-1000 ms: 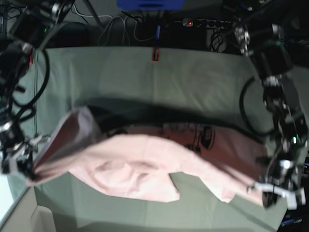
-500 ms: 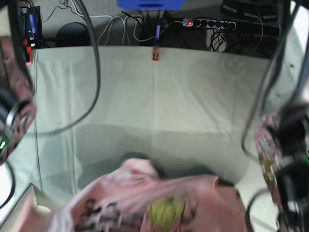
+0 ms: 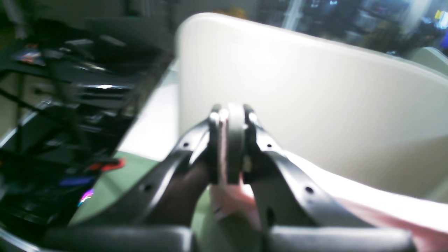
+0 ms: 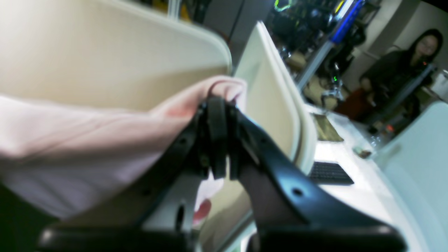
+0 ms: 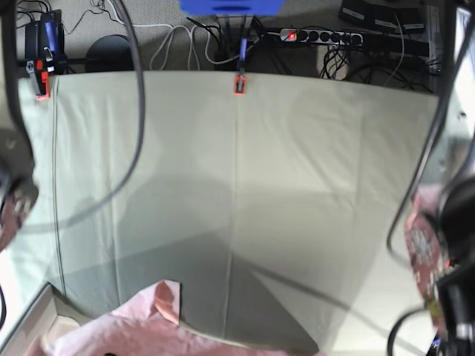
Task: Layout the t-shirt on the table in an organized manner, then fold the t-shirt properly
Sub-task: 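Lift the shirt with both grippers, shake it, and lay it flat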
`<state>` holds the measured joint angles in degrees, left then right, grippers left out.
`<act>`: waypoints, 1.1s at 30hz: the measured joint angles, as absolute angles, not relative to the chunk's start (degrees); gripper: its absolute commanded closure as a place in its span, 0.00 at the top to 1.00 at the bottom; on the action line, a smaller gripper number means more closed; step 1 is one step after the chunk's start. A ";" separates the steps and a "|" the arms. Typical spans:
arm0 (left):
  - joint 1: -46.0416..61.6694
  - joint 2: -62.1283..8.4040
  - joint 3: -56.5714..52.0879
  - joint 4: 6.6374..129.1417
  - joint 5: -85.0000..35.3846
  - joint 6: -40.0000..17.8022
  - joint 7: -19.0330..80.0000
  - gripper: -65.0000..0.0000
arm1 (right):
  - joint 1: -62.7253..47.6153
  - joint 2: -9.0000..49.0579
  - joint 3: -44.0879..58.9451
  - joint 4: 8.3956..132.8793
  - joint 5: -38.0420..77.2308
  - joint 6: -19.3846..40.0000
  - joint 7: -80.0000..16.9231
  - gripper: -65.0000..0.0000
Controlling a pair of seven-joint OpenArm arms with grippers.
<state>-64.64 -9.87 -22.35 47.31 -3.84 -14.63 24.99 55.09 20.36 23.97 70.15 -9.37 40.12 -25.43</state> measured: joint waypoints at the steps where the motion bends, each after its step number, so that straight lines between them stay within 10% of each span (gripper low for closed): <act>1: -61.60 -10.17 -22.37 49.93 -3.62 -14.70 24.62 0.00 | 52.27 20.25 24.10 71.85 -9.65 40.21 -26.20 0.00; 33: 8.23 -9.61 -43.55 95.94 -30.37 -15.51 39.72 0.00 | -12.95 5.45 35.59 108.47 -9.15 40.71 -26.02 0.00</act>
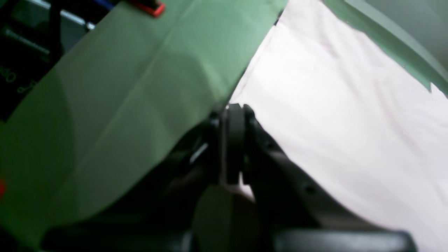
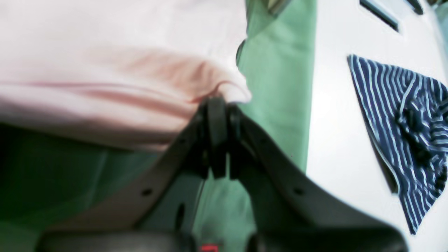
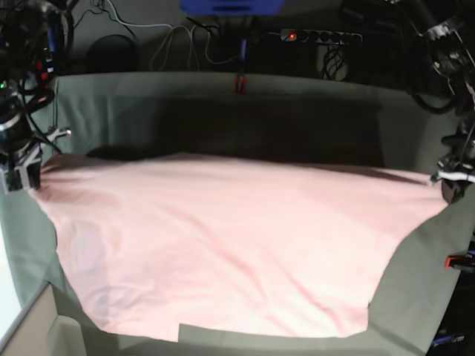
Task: Layout the t-shirt on the table in an organized manner, then fold the t-shirt properly
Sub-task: 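Lift the shirt with both grippers, shake it, and lay it flat, then grasp the shirt corner with the right gripper and drag it outward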
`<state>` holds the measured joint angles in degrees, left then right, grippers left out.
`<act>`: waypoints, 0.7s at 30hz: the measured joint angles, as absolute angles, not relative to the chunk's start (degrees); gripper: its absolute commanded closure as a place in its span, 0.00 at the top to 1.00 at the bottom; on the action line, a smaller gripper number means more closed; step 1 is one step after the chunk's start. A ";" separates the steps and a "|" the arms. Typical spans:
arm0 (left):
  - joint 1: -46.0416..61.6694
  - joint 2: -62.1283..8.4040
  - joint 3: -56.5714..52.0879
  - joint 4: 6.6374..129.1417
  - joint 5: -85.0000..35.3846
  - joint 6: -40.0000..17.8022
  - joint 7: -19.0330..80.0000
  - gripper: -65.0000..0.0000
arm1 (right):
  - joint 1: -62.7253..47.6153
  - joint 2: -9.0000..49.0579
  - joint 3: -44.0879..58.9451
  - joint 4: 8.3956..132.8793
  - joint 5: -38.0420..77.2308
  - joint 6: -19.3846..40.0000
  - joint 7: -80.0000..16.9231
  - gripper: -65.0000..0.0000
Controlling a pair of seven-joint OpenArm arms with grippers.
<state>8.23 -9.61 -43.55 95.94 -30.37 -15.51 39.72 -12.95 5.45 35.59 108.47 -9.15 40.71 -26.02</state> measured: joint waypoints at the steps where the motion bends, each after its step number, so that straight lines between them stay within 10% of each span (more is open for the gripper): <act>1: 9.61 -9.63 -43.88 96.05 -31.27 -15.44 39.51 0.00 | -13.85 5.28 35.57 109.25 -9.08 40.69 -25.96 0.00; 21: 14.20 -8.80 -50.15 95.44 -33.74 -15.64 39.92 0.00 | -16.34 4.62 32.03 113.27 -8.82 40.60 -25.89 0.00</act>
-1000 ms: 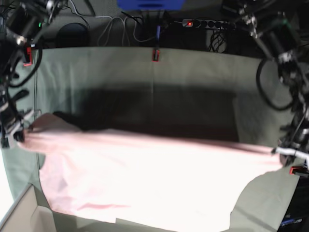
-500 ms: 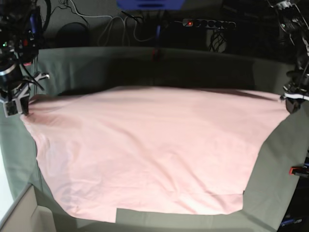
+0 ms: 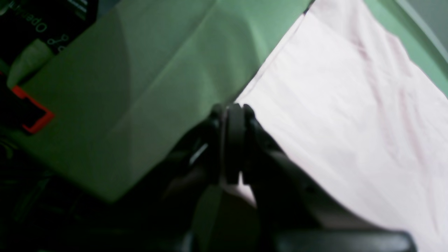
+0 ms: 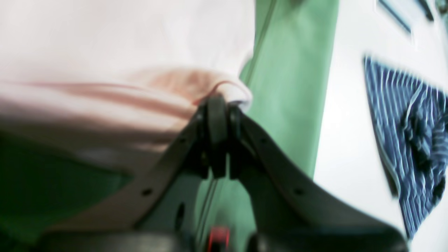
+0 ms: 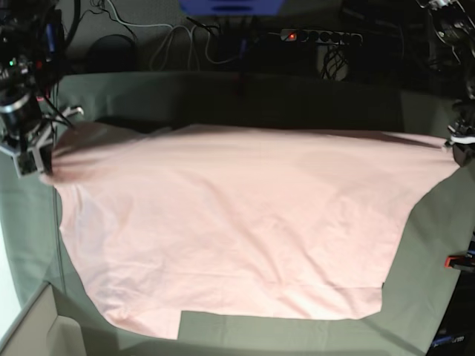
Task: Layout the t-shirt on the table in an organized manner, then fold the t-shirt properly
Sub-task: 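Grasp the shirt corner with the right gripper and drag it outward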
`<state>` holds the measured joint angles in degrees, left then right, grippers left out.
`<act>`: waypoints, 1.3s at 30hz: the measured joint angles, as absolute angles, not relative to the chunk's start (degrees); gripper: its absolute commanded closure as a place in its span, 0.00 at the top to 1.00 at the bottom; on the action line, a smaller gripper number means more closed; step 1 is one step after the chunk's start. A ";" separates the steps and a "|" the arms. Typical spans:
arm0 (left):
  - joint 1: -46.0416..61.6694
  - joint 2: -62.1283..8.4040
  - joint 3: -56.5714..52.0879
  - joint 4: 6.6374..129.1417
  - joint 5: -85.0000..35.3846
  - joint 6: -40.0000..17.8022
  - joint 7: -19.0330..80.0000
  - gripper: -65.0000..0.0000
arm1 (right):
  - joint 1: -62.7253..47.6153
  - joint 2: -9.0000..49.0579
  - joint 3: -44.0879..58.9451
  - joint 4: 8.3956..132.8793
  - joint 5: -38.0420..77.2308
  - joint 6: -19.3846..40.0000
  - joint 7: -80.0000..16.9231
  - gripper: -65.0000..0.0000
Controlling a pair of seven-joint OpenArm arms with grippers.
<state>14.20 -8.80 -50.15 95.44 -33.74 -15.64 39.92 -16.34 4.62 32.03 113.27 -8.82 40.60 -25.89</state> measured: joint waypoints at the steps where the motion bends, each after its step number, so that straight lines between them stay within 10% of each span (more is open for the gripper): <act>1: 13.78 -8.73 -50.17 95.39 -33.54 -15.64 39.92 0.00 | -14.70 4.67 31.14 112.60 -8.93 40.64 -25.74 0.00; 11: 9.17 -8.91 -50.15 90.15 -33.10 -15.18 39.62 0.00 | 3.16 4.69 24.86 93.21 -11.75 40.25 -25.96 0.01; 22: 7.42 -9.37 -46.54 87.35 -32.93 -15.09 38.57 0.00 | 7.70 2.17 24.34 88.55 -22.28 40.27 -25.91 0.58; 39: 6.22 -9.06 -45.98 86.08 -32.88 -15.05 38.61 0.00 | -6.42 1.23 30.96 84.01 -18.22 40.25 -25.96 0.59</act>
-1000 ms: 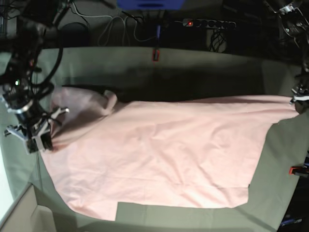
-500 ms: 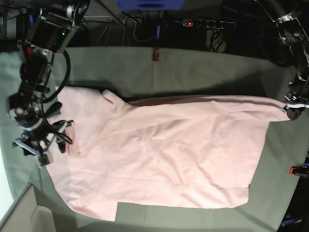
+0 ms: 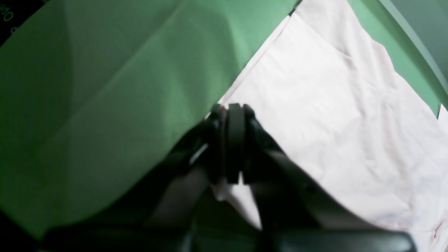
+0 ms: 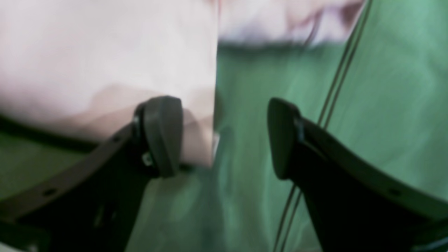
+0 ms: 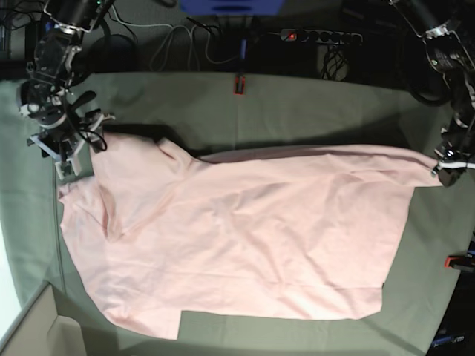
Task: Layout the t-shirt on the table in an organized manner, then fold the t-shirt properly
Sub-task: 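Grasp the shirt corner with the right gripper and drag it outward, then pull the shirt corners apart with both grippers to smooth it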
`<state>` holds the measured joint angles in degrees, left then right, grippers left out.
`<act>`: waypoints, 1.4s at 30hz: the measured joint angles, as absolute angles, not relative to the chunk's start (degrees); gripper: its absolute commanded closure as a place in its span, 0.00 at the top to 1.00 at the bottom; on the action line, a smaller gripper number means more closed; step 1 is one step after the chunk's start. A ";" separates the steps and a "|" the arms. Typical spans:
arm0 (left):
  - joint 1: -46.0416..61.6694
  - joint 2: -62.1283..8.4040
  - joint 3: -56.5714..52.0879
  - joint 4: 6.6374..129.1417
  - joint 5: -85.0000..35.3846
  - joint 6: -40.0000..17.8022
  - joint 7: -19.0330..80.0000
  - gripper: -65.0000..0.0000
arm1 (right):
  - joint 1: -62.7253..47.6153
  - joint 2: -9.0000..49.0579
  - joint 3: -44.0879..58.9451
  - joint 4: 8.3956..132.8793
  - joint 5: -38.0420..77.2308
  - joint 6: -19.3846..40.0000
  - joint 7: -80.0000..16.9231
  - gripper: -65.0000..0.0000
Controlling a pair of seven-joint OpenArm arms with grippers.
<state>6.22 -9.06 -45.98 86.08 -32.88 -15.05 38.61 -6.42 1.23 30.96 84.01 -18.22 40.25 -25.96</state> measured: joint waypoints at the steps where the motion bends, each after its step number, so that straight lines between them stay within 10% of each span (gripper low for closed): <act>1: 6.20 -9.04 -45.98 86.08 -32.88 -15.05 38.59 0.00 | -6.39 0.56 31.05 83.99 -18.24 40.25 -25.96 0.59; 9: 6.46 -9.04 -45.98 86.08 -32.88 -15.05 38.63 0.00 | -7.57 -2.31 30.52 83.99 -18.00 40.23 -25.61 0.52; 16: 6.66 -9.04 -46.15 86.08 -32.91 -15.05 38.70 0.00 | -8.95 -3.49 30.59 83.11 -17.69 40.18 -25.19 0.00; 42: 11.68 -9.02 -46.28 91.92 -33.56 -15.03 39.05 0.00 | -46.09 -8.88 25.91 114.87 -4.23 39.72 -25.30 0.00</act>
